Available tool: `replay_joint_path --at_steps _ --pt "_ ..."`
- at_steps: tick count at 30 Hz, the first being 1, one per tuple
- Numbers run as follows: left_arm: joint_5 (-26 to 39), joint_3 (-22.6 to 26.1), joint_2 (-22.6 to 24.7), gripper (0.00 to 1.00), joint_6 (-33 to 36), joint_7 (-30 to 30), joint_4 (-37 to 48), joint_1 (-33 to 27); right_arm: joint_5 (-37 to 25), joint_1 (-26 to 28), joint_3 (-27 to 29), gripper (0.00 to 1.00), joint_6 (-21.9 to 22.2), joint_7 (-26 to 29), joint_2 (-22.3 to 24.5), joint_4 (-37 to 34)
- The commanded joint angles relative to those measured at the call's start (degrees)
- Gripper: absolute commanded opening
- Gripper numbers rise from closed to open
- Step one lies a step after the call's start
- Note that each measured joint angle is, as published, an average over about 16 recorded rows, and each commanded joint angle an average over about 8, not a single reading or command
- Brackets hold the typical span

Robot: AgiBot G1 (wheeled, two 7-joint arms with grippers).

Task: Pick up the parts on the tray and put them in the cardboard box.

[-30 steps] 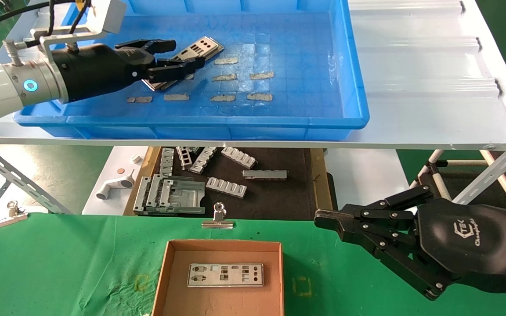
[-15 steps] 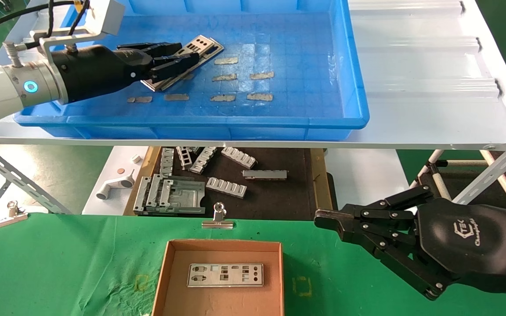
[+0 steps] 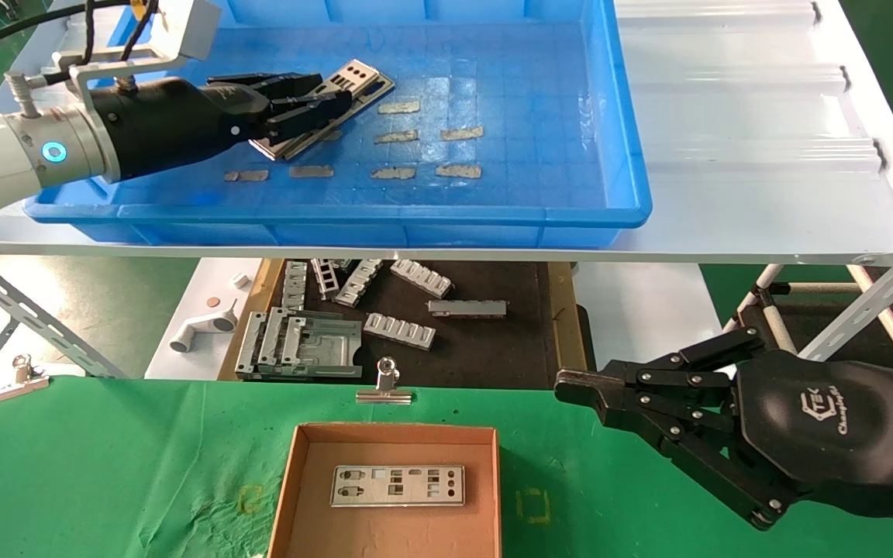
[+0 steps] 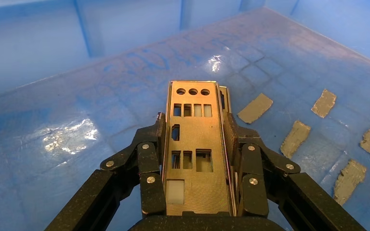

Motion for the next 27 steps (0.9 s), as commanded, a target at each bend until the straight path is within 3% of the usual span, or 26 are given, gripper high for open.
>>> replay_joint_path --at_steps 1,27 --pt "0.0 0.0 0.0 0.0 0.1 0.0 0.0 0.0 0.0 0.0 0.0 0.0 0.0 0.0 0.0 0.0" --pt "-0.7 -0.5 -0.6 0.0 1.6 0.4 0.0 -0.8 0.0 0.0 0.0 0.0 0.0 0.0 0.0 0.0"
